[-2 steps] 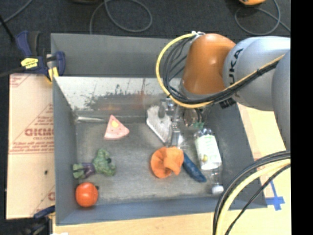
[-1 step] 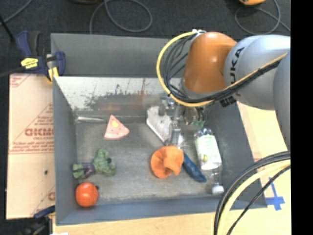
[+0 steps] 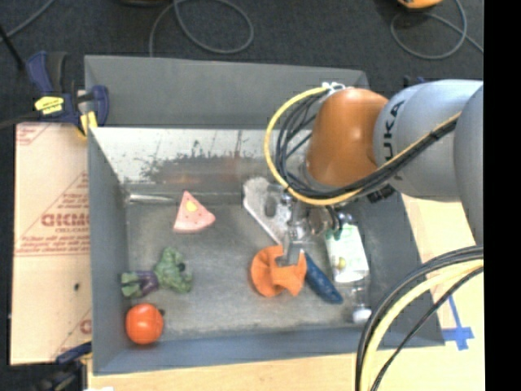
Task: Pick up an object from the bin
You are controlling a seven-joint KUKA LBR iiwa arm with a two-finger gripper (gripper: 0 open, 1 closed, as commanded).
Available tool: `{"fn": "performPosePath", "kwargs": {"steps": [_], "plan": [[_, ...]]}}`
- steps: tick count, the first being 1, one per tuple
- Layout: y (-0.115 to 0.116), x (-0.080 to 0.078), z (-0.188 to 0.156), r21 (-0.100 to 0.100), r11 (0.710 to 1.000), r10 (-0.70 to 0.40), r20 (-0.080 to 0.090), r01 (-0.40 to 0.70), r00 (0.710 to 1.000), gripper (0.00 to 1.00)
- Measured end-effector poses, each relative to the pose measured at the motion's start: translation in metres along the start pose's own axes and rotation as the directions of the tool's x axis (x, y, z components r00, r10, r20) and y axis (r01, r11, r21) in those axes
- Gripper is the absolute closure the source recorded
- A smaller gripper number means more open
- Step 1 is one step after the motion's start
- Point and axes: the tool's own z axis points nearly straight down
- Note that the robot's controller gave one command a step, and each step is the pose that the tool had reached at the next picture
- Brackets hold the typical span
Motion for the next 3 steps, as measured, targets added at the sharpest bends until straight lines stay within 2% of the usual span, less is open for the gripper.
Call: {"fn": "performPosePath", "kwargs": {"steps": [1,2,3], "plan": [[0.015,0.017,0.026,-0.001,0.984,-0.18,-0.004,0.18,0.984,0.0],[0.016,0.038,0.046,-0.001,0.996,-0.092,0.009,0.092,0.996,1.0],[0.016,0.039,0.048,-0.001,0.996,-0.092,0.005,0.092,0.996,0.0]]}}
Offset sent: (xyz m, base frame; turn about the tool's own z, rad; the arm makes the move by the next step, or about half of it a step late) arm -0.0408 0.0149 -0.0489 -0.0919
